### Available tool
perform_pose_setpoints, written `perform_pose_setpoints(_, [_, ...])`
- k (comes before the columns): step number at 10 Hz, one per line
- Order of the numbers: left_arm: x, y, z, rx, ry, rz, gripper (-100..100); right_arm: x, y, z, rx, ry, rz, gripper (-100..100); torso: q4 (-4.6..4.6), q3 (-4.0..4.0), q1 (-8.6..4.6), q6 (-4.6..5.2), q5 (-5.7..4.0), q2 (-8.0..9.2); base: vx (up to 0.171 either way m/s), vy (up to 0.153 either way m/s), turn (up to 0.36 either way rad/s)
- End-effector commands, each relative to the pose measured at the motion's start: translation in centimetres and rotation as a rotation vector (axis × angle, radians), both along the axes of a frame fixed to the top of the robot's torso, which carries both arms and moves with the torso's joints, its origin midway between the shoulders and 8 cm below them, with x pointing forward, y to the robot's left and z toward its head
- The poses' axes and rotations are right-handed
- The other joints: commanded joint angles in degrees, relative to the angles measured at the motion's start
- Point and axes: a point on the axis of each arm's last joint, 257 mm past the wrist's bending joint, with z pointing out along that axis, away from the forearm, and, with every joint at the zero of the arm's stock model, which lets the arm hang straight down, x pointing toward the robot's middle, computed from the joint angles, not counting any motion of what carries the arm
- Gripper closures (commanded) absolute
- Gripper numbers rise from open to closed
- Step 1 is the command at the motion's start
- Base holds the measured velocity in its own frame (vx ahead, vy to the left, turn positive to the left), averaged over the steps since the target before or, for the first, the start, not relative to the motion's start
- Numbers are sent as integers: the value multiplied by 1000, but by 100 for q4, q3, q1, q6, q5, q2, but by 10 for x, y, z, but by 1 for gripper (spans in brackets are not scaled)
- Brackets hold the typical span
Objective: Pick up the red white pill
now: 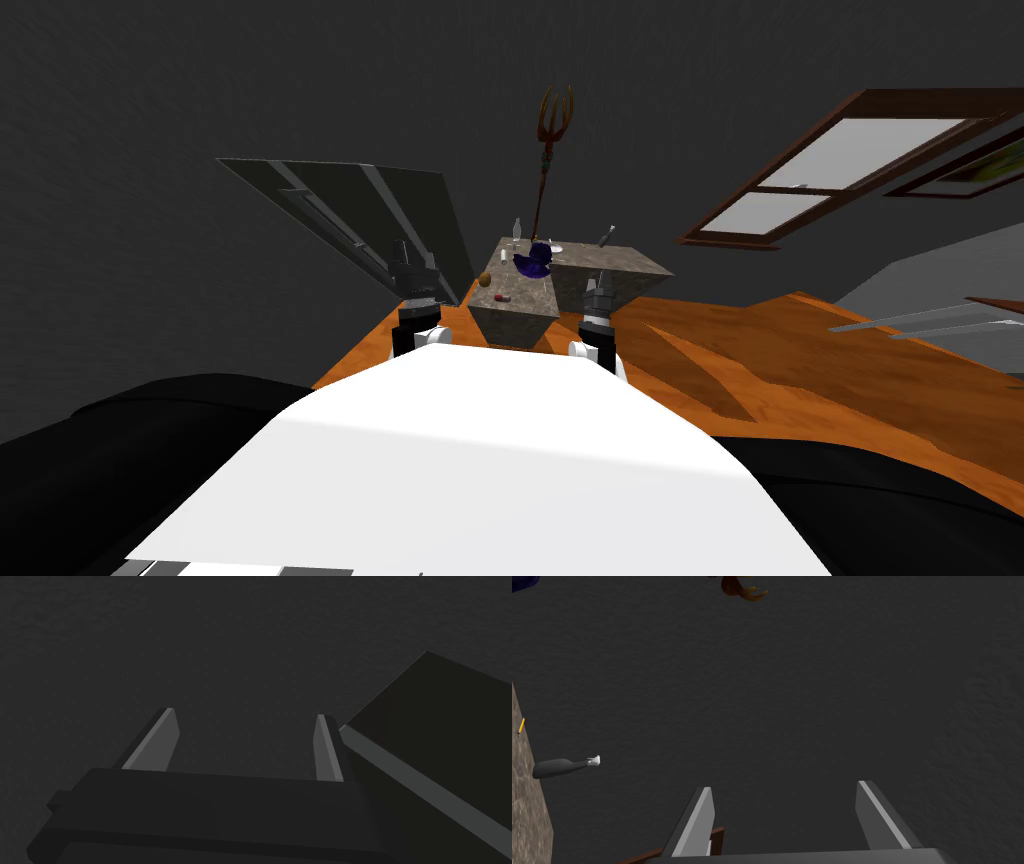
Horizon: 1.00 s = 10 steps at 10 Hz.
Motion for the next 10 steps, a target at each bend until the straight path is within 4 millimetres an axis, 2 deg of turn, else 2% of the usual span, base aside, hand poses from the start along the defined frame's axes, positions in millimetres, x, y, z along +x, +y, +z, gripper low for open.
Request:
perform_pose_setpoints(1, [7, -5, -3, 29, 20, -25, -100, 0, 0, 0, 0, 0, 0, 0, 0, 0, 0, 0, 0, 0, -12, 3, -12])
perform_pose_setpoints(5, [46, -16, -17, 86, 106, -99, -100, 0, 0, 0, 0, 0, 0, 0, 3, 9, 5, 1, 1, 15, -42, 7, -30])
perform_pose_setpoints(6, [46, -16, -17, 86, 106, -99, -100, 0, 0, 0, 0, 0, 0, 0, 4, 10, 6, 1, 1, 18, -33, 8, -16])
perform_pose_setpoints(9, [85, -15, -35, 96, 198, -134, -100, 0, 0, 0, 0, 0, 0, 0, 2, 6, 3, 1, 1, 10, -39, 3, -51])
perform_pose_setpoints(10, [89, -18, -30, 96, 197, -141, -100, 0, 0, 0, 0, 0, 0, 0, 3, 9, 4, 1, 1, 16, -39, 8, -5])
